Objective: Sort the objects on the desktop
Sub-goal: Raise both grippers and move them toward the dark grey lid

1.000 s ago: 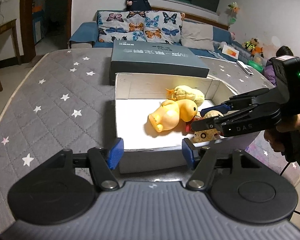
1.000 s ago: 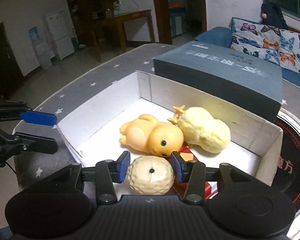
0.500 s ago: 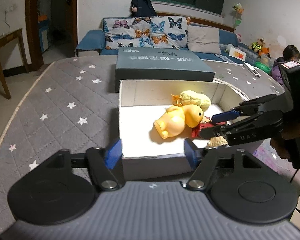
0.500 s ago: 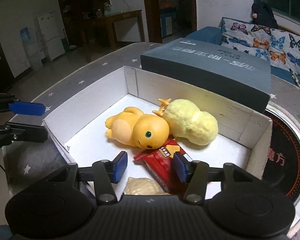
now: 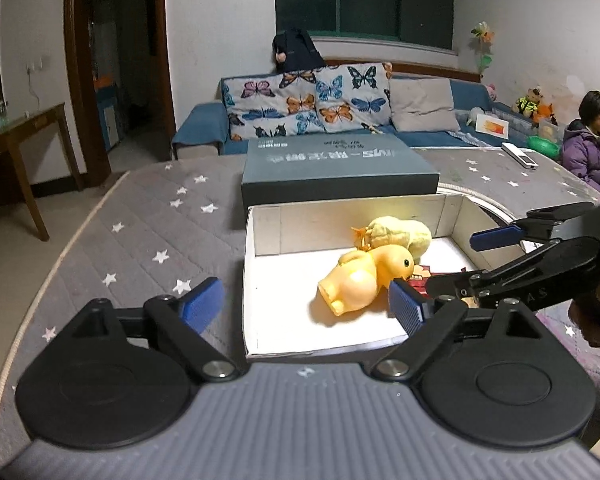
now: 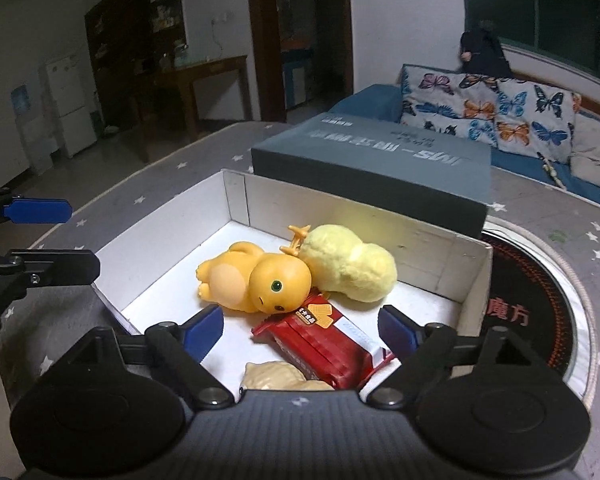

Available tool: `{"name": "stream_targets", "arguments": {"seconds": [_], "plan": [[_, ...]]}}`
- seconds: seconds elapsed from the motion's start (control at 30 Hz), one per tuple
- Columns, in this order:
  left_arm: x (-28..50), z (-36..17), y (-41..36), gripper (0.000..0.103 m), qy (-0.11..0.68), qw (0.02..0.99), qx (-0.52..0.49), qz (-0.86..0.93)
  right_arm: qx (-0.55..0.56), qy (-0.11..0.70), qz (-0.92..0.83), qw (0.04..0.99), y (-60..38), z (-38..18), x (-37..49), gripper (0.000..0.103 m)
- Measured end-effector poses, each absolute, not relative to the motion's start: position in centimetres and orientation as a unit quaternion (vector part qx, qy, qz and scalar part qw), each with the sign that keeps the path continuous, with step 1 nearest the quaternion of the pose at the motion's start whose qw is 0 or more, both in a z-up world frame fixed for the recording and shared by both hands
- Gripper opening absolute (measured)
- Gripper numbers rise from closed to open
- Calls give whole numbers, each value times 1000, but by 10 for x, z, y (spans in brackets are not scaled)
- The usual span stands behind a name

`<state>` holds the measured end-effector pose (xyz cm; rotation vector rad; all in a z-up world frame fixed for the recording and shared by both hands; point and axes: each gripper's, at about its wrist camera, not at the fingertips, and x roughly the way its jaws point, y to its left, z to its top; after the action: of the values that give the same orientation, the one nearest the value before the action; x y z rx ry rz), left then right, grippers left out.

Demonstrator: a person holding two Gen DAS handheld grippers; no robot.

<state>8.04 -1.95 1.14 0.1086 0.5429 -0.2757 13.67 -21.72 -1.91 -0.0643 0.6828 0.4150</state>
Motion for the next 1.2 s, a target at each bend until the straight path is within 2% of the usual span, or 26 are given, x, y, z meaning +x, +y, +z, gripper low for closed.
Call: {"name": "stream_targets", "arguments": {"seconds": [0.13, 0.43, 0.93, 1.03, 1.2], "plan": [[72, 13, -25, 89, 237, 960, 67, -130, -33, 315, 186, 930, -216, -17, 128, 96], [60, 19, -30, 90, 181, 975, 72, -102, -17, 282, 167, 945, -216, -11, 110, 103], [44, 30, -38, 91, 105, 988, 99, -59, -23, 246, 160, 956, -209, -6, 97, 103], [44, 29, -40, 97, 98, 988, 102, -56, -24, 244, 159, 956, -207, -6, 96, 103], [43, 30, -44, 97, 90, 988, 108, -58, -29, 241, 154, 958, -205, -7, 93, 103]]}}
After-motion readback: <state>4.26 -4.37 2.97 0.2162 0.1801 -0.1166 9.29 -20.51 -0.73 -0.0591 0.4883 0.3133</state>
